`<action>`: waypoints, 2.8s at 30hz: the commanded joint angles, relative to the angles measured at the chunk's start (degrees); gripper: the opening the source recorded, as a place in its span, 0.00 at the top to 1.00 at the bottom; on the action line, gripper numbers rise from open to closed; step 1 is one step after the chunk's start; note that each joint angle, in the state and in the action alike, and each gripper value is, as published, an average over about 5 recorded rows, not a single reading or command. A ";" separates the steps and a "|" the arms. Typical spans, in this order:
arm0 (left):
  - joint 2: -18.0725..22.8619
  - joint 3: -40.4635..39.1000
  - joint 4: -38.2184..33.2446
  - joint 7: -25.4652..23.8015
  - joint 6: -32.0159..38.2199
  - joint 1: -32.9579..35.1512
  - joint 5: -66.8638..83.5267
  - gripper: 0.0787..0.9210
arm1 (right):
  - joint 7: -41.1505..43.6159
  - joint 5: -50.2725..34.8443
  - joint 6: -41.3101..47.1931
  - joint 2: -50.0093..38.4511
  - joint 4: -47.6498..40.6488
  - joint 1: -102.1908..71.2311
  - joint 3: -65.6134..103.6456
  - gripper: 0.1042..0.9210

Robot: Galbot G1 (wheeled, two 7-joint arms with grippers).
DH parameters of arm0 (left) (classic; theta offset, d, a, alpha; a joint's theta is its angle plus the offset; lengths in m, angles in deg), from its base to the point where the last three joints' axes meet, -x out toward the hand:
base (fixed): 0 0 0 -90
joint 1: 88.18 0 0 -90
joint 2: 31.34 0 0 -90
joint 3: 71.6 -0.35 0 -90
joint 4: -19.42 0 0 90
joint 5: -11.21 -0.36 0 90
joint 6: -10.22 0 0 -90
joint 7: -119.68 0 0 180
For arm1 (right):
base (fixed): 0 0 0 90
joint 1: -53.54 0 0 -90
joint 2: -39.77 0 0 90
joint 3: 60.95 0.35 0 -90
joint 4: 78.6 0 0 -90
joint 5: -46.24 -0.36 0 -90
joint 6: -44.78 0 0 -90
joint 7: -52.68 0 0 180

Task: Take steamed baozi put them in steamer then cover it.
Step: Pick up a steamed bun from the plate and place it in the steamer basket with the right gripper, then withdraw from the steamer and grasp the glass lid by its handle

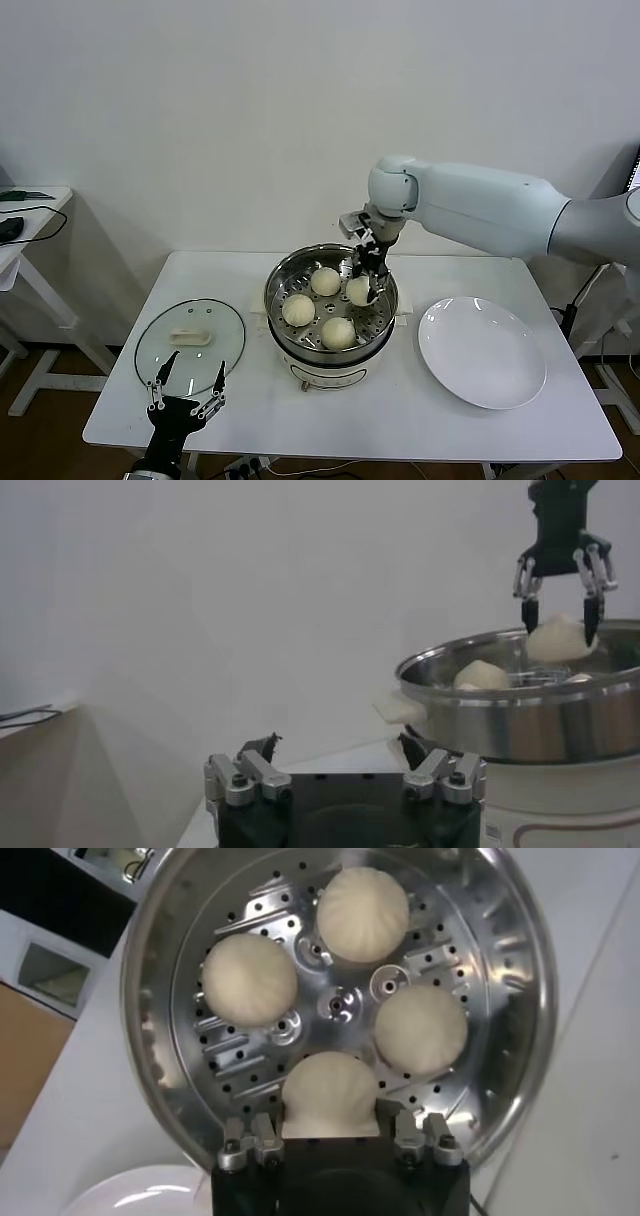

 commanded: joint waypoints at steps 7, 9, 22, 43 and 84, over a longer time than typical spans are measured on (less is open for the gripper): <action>-0.04 0.63 0.09 -0.01 0.09 0.07 0.09 0.12 | -0.96 1.59 0.12 1.02 -0.73 -2.62 -0.69 0.37; 0.02 0.58 0.10 0.00 0.10 0.08 0.10 0.12 | -1.03 1.85 0.08 1.02 -0.82 -2.86 -0.61 0.37; 0.19 0.62 -0.19 -0.01 0.05 0.16 -0.01 0.12 | -0.88 2.00 -0.33 -2.51 3.00 -0.90 1.98 0.13; -1.11 1.53 2.77 4.61 -0.09 -8.26 -16.56 0.12 | -85.96 -5.60 -20.82 -29.09 19.07 -40.97 51.71 0.12; -5.87 2.60 43.92 16.00 6.83 -29.42 -75.94 0.12 | -82.54 5.75 -42.56 3.09 20.64 -114.76 115.86 0.12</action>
